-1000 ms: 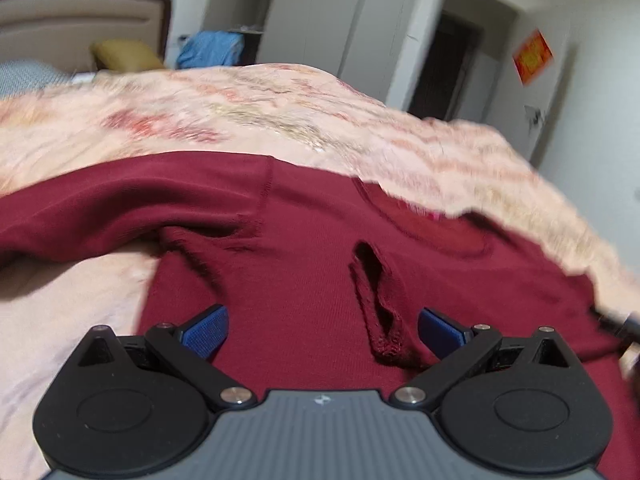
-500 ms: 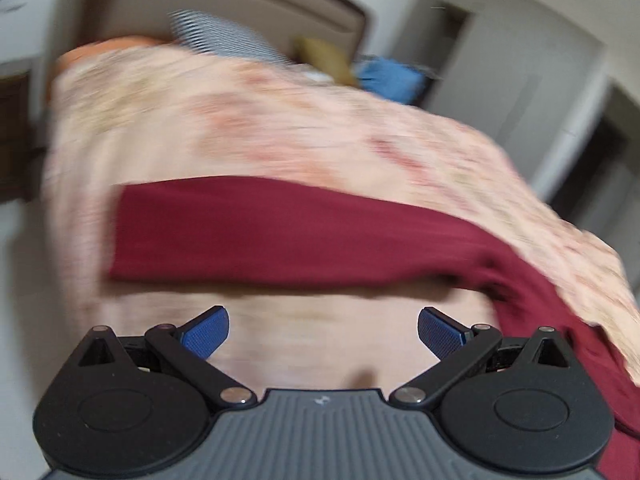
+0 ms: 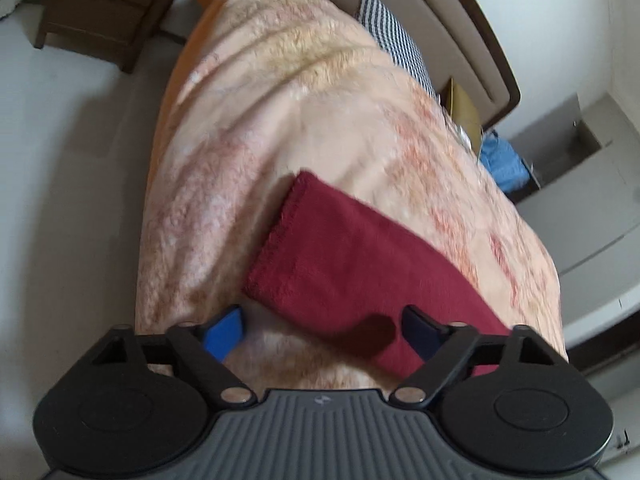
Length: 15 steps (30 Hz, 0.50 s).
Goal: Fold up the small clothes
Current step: 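Move the left gripper to the cuff of the other sleeve, then close the left gripper on the sleeve cuff and lift it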
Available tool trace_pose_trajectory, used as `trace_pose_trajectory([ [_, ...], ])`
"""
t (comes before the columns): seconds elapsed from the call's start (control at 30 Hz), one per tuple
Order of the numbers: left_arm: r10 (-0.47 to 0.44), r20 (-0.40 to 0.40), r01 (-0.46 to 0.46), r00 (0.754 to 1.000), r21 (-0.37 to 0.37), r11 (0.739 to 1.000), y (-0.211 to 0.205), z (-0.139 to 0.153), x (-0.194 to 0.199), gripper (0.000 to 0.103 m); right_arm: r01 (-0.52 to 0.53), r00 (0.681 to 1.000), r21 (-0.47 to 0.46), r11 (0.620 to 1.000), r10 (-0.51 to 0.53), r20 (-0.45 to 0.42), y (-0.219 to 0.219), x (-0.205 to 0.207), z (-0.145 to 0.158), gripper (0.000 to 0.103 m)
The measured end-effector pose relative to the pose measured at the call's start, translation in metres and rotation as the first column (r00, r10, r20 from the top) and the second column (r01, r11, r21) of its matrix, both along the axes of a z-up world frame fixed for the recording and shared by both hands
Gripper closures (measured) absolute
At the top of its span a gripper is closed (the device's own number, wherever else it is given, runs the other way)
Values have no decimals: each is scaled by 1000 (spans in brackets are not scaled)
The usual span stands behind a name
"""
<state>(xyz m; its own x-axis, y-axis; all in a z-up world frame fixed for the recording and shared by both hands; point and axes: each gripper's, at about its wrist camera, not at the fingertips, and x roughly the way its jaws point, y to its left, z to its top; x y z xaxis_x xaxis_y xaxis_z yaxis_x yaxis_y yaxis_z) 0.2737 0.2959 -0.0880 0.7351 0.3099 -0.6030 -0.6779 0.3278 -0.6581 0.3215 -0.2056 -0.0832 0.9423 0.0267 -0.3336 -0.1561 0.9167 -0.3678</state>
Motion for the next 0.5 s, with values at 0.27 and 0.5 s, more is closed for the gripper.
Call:
trace_pose_trajectory([
  [0.27, 87, 57, -91, 995, 78, 993, 6, 9, -12, 95, 8, 1000, 53, 999, -6, -25, -15, 10, -3, 0],
  [0.5, -40, 114, -12, 993, 425, 905, -17, 80, 11, 97, 8, 1000, 75, 997, -7, -19, -19, 12, -3, 0],
])
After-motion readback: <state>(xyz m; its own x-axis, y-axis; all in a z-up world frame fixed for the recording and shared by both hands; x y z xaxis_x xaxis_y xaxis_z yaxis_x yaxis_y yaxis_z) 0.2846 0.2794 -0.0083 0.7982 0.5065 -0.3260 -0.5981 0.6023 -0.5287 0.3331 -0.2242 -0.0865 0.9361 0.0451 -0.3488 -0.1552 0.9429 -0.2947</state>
